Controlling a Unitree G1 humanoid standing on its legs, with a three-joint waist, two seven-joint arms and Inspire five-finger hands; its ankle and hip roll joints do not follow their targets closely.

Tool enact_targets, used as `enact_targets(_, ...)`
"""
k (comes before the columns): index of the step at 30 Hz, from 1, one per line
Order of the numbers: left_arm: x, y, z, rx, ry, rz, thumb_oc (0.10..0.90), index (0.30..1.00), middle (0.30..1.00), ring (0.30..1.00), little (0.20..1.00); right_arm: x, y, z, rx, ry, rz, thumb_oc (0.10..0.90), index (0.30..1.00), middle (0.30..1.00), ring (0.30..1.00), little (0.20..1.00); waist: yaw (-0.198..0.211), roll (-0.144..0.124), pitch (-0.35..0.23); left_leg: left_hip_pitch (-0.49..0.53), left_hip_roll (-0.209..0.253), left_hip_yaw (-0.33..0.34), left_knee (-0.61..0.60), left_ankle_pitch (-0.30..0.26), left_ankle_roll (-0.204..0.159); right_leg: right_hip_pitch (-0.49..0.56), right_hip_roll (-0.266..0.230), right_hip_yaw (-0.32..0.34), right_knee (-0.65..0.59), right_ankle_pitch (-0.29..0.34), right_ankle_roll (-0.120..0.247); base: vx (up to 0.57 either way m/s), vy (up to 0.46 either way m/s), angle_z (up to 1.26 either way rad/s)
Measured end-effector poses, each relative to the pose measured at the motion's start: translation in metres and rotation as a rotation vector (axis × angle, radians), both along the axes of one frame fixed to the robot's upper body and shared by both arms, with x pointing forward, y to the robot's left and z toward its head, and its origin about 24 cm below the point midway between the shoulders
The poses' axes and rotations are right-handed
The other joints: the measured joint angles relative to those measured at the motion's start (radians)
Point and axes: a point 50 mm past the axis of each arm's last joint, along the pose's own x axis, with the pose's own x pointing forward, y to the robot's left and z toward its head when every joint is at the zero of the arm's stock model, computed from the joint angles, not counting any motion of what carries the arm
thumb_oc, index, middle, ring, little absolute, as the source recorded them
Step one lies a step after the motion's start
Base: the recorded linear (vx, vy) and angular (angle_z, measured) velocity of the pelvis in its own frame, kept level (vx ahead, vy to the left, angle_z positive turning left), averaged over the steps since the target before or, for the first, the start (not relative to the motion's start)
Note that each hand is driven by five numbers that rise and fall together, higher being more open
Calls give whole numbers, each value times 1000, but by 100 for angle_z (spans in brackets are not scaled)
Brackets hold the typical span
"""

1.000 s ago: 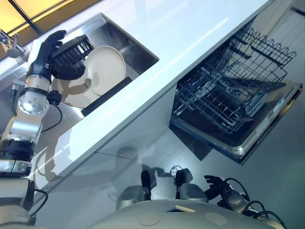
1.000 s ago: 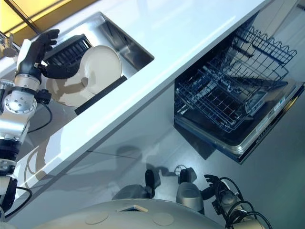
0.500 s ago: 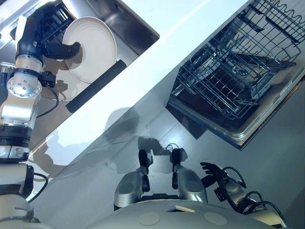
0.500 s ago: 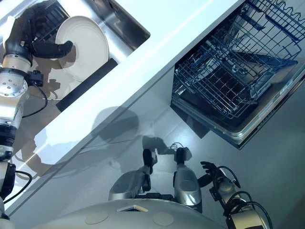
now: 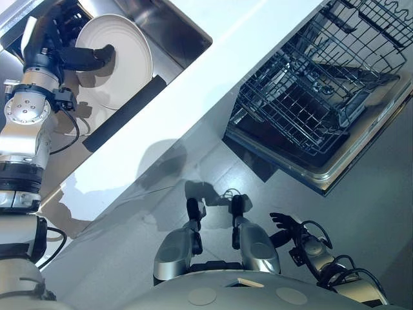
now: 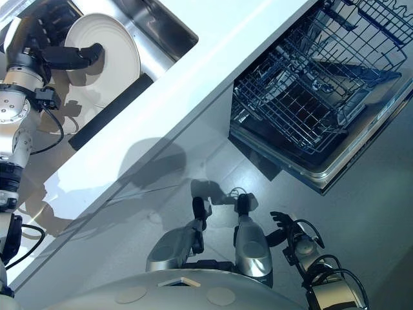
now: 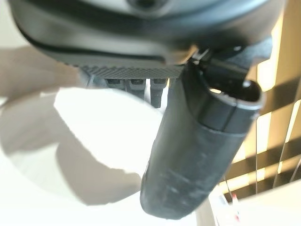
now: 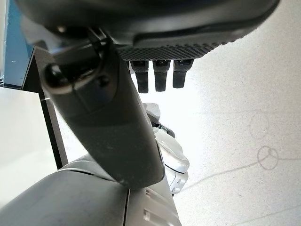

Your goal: Pick up plates and place into dishwasher.

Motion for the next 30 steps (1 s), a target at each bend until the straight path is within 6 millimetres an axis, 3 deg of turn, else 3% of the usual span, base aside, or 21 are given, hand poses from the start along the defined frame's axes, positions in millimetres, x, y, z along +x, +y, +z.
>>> enact_targets(6, 7, -4, 5, -27, 96, -141, 800, 900, 900, 900, 900, 2, -6, 3, -13, -8, 2, 800, 900, 900, 900, 900, 16, -1, 14, -35, -1, 3, 31, -6, 4, -32, -5, 5, 22, 0, 0, -25, 25, -1)
enact_targets(14, 2, 9, 24, 60, 161, -195, 800, 900, 900, 900, 900, 8, -8, 6, -17, -25, -2, 800, 900, 900, 900, 900, 19, 2, 30, -51, -4, 3, 44, -8, 8, -48, -9, 4, 38, 0, 0, -5, 8, 0)
enact_targets(16, 2, 9, 25, 63, 162, -198, 646, 768, 768, 768, 746, 9, -8, 6, -17, -28, -1, 800, 900, 900, 900, 900, 20, 3, 31, -50, -4, 2, 44, -8, 8, -48, -10, 0, 38, 0, 0, 0, 0, 0)
enact_targets(19, 1, 12, 26, 66, 164, -188, 649, 771, 771, 771, 749, 10, -8, 7, -17, -33, 0, 800, 900, 900, 900, 900, 22, 5, 32, -48, -4, 0, 44, -8, 8, -44, -10, -5, 37, 0, 0, 0, 0, 0)
enact_targets(20, 1, 14, 26, 64, 163, -178, 567, 700, 700, 700, 667, 10, -8, 7, -17, -33, -1, 800, 900, 900, 900, 900, 23, 7, 33, -44, -4, -2, 44, -8, 8, -38, -10, -6, 36, 0, 0, 11, -27, 5)
enact_targets(22, 0, 17, 25, 57, 157, -148, 484, 629, 629, 629, 584, 9, -8, 6, -18, -27, -3, 800, 900, 900, 900, 900, 23, 9, 34, -30, -4, -8, 43, -8, 8, -21, -10, -10, 32, 0, 0, 15, -36, 9)
enact_targets(23, 0, 18, 27, 58, 143, -139, 391, 549, 549, 549, 491, 8, -9, 6, -19, -24, -6, 800, 900, 900, 900, 900, 26, 9, 34, -21, -4, -12, 41, -8, 8, -12, -9, -10, 31, 0, 0, 6, -41, 10)
enact_targets(26, -2, 14, 29, 58, 113, -167, 300, 472, 472, 472, 400, 10, -9, 7, -19, -31, -10, 800, 900, 900, 900, 900, 43, 10, 34, -16, -5, -19, 41, -8, 8, -5, -11, -12, 31, 0, 0, 3, -24, 3)
enact_targets(27, -3, 13, 27, 55, 109, -176, 218, 401, 401, 401, 318, 11, -9, 7, -18, -32, -10, 800, 900, 900, 900, 900, 44, 10, 34, -14, -6, -21, 41, -7, 9, -3, -12, -12, 31, 0, 0, 5, -34, 3)
enact_targets(28, -4, 12, 25, 45, 110, -185, 199, 385, 385, 385, 299, 11, -8, 7, -17, -34, -9, 800, 900, 900, 900, 900, 45, 10, 34, -11, -7, -23, 41, -7, 9, 2, -12, -12, 30, 0, 0, -5, -33, 2)
enact_targets(29, -4, 11, 22, 45, 115, -191, 100, 300, 300, 300, 200, 11, -8, 7, -17, -34, -9, 800, 900, 900, 900, 900, 45, 10, 34, -5, -7, -23, 41, -7, 9, 8, -12, -12, 28, 0, 0, -11, -37, 1)
enact_targets(30, -5, 10, 21, 29, 113, -199, 100, 300, 300, 300, 200, 12, -8, 7, -17, -34, -9, 800, 900, 900, 900, 900, 45, 10, 34, -1, -7, -24, 41, -7, 9, 12, -12, -12, 28, 0, 0, -18, -31, 0)
